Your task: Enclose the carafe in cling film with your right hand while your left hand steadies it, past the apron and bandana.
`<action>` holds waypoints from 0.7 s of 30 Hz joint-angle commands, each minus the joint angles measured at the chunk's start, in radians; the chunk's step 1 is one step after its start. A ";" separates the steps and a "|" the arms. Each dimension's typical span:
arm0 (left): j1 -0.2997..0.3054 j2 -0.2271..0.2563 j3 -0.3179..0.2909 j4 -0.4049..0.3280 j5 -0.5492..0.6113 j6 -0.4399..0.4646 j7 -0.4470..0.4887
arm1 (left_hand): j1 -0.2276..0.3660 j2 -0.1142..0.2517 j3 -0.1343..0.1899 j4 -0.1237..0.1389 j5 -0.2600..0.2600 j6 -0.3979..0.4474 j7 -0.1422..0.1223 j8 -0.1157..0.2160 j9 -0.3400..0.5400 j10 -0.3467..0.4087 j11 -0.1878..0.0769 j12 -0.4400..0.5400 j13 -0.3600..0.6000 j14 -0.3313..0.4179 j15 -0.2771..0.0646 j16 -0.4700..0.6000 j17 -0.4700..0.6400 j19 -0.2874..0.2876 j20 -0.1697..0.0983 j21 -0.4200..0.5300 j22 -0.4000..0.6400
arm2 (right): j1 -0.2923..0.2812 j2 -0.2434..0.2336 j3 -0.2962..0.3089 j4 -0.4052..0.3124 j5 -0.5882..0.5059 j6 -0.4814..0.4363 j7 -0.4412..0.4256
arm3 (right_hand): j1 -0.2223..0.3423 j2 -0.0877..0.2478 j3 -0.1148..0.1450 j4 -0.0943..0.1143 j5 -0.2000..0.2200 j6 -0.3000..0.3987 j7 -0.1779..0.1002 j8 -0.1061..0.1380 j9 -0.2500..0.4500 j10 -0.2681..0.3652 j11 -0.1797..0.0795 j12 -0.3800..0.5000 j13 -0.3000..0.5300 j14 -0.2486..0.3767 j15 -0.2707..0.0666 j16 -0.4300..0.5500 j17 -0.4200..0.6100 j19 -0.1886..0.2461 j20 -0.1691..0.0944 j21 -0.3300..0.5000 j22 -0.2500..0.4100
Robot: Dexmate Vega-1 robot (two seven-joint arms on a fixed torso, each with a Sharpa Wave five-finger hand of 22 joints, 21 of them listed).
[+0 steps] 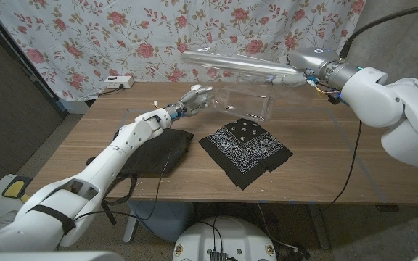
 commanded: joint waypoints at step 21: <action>-0.053 -0.054 0.028 0.100 0.049 -0.066 0.019 | 0.274 0.270 0.010 0.001 -0.001 -0.003 -0.004 0.114 0.013 -0.003 0.003 0.010 0.011 0.057 -0.035 0.472 -0.006 0.006 -0.004 -0.003 0.005 | -0.074 -0.022 0.030 -0.028 0.047 0.011 -0.039 | -0.082 0.080 0.011 -0.006 0.003 0.017 -0.018 0.019 -0.006 0.013 -0.002 0.012 0.011 -0.006 -0.116 0.022 0.001 0.005 -0.062 0.000 0.004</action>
